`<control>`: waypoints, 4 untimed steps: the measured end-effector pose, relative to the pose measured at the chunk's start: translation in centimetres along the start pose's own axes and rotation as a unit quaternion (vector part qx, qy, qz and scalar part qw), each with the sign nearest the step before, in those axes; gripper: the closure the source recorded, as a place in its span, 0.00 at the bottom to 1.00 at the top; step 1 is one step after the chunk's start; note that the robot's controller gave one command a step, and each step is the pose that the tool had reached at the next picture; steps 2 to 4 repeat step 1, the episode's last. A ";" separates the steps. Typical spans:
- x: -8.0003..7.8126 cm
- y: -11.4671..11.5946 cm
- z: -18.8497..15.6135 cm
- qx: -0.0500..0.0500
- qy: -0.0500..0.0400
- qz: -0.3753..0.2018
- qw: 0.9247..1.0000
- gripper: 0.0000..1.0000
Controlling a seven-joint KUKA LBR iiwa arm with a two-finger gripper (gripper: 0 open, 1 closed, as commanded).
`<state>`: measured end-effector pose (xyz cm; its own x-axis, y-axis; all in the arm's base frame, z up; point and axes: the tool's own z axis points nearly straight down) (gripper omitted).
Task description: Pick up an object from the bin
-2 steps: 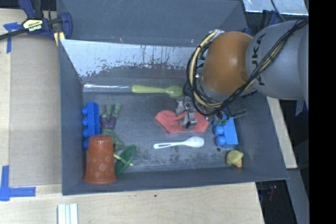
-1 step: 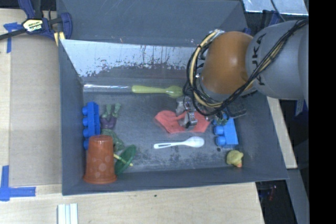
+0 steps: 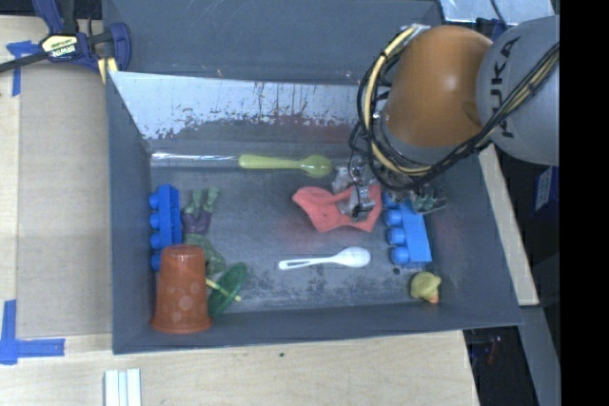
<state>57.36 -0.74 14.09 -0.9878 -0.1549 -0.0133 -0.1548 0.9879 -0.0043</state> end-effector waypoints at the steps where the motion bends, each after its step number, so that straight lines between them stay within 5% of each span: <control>1: 1.4 0.4 -6.8 0.000 0.002 -0.004 1.000 1.00; 4: 1.4 0.4 -6.8 0.000 0.002 -0.004 1.000 1.00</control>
Offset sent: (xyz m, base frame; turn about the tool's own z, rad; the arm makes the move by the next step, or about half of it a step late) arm 0.0041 0.0035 0.3439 -0.0837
